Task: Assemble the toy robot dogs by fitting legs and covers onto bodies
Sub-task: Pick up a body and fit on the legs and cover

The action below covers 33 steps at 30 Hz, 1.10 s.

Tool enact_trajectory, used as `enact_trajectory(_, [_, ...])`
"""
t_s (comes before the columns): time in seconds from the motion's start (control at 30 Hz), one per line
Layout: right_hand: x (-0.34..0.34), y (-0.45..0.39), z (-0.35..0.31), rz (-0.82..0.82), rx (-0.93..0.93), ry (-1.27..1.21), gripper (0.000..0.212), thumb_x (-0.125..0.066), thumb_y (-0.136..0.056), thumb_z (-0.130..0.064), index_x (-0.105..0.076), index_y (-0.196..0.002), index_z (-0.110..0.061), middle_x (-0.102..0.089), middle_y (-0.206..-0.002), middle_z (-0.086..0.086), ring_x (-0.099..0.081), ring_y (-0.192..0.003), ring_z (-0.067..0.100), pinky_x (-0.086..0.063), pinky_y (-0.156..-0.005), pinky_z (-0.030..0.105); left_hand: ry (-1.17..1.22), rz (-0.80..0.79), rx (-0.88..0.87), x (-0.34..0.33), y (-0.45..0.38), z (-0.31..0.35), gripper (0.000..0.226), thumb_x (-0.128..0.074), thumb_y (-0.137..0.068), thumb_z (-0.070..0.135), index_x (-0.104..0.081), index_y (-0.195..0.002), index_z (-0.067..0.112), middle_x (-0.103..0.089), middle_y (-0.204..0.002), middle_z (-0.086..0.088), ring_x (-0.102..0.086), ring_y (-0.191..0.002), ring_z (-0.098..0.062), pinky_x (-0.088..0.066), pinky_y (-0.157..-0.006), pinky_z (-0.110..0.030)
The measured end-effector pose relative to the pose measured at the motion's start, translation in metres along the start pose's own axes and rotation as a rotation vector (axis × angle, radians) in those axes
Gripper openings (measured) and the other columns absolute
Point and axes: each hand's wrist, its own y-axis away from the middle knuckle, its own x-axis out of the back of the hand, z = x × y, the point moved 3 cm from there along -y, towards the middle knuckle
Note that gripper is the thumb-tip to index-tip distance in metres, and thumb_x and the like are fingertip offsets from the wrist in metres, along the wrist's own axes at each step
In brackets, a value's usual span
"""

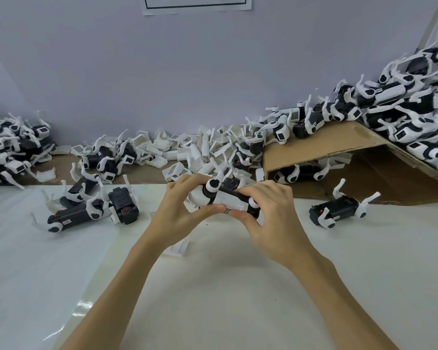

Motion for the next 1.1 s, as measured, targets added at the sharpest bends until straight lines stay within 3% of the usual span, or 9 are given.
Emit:
enact_trajectory(0.13, [-0.001,0.001,0.003,-0.098,-0.051,-0.056,0.039,-0.071,-0.094,-0.049,-0.070,-0.120,-0.019,-0.067,-0.111,-0.015,-0.055,-0.111,0.010,-0.037,-0.103,0.041,0.012,-0.004,-0.038,-0.004,0.000,0.000,0.040,-0.078,-0.085,0.056,-0.068,-0.120,0.039,-0.072,-0.118,0.011,-0.060,-0.116,-0.022,-0.039,-0.108,-0.053])
enact_trajectory(0.27, [-0.003,0.002,0.007,-0.151,-0.137,-0.109,0.040,-0.081,-0.087,-0.048,-0.069,-0.118,-0.026,-0.065,-0.106,-0.018,-0.049,-0.107,-0.001,-0.031,-0.101,0.032,0.049,-0.040,0.075,-0.007,0.000,-0.009,0.046,-0.077,-0.079,0.067,-0.068,-0.120,0.047,-0.070,-0.121,0.009,-0.059,-0.122,-0.028,-0.044,-0.110,-0.055])
enact_trajectory(0.33, [-0.005,0.003,0.008,-0.174,-0.202,-0.193,0.036,-0.081,-0.088,-0.043,-0.069,-0.118,-0.027,-0.061,-0.103,-0.022,-0.049,-0.108,-0.001,-0.035,-0.103,0.035,0.071,-0.069,0.104,-0.008,0.000,-0.011,0.050,-0.079,-0.076,0.068,-0.065,-0.121,0.051,-0.070,-0.125,0.011,-0.059,-0.126,-0.027,-0.044,-0.111,-0.053])
enact_trajectory(0.47, [-0.007,0.005,0.009,-0.235,-0.285,-0.268,0.035,-0.080,-0.090,-0.038,-0.069,-0.121,-0.026,-0.061,-0.102,-0.024,-0.058,-0.106,0.009,-0.043,-0.104,0.049,0.115,-0.075,0.099,-0.009,0.001,-0.009,0.053,-0.081,-0.077,0.060,-0.069,-0.123,0.035,-0.073,-0.119,0.006,-0.062,-0.122,-0.028,-0.046,-0.109,-0.056])
enact_trajectory(0.67, [-0.002,0.003,0.001,-0.156,-0.218,-0.188,0.031,-0.082,-0.088,-0.040,-0.071,-0.113,-0.025,-0.063,-0.097,-0.023,-0.059,-0.098,0.011,-0.047,-0.096,0.052,0.097,-0.083,0.096,-0.003,-0.001,-0.008,0.054,-0.082,-0.080,0.055,-0.069,-0.125,0.028,-0.075,-0.119,0.006,-0.057,-0.125,-0.042,-0.043,-0.110,-0.061])
enact_trajectory(0.77, [-0.005,0.004,0.003,-0.173,-0.223,-0.227,0.032,-0.081,-0.090,-0.040,-0.070,-0.116,-0.026,-0.061,-0.098,-0.026,-0.060,-0.100,0.011,-0.047,-0.097,0.052,0.102,-0.086,0.103,-0.004,-0.001,-0.007,0.054,-0.083,-0.080,0.057,-0.068,-0.125,0.032,-0.073,-0.121,0.008,-0.058,-0.125,-0.037,-0.042,-0.111,-0.060])
enact_trajectory(0.97, [-0.006,0.004,0.007,-0.195,-0.194,-0.195,0.031,-0.068,-0.098,-0.047,-0.070,-0.120,-0.025,-0.069,-0.102,-0.013,-0.059,-0.101,0.013,-0.044,-0.100,0.050,0.100,-0.090,0.075,-0.013,0.004,-0.003,0.050,-0.078,-0.084,0.060,-0.064,-0.127,0.038,-0.069,-0.121,0.009,-0.059,-0.119,-0.026,-0.040,-0.110,-0.061])
enact_trajectory(1.03, [-0.007,0.004,0.005,-0.203,-0.179,-0.167,0.029,-0.063,-0.100,-0.049,-0.069,-0.118,-0.027,-0.067,-0.100,-0.016,-0.057,-0.099,0.010,-0.042,-0.100,0.048,0.129,-0.084,0.103,-0.010,0.004,-0.006,0.047,-0.077,-0.083,0.062,-0.066,-0.125,0.041,-0.070,-0.120,0.008,-0.061,-0.120,-0.022,-0.043,-0.110,-0.054])
enact_trajectory(1.1, [-0.008,0.004,0.004,-0.243,-0.166,-0.132,0.027,-0.061,-0.102,-0.047,-0.070,-0.120,-0.028,-0.067,-0.103,-0.018,-0.058,-0.104,0.010,-0.039,-0.103,0.049,0.129,-0.056,0.140,-0.009,0.003,-0.005,0.040,-0.073,-0.080,0.070,-0.070,-0.115,0.052,-0.069,-0.118,0.012,-0.058,-0.123,-0.017,-0.044,-0.108,-0.036])
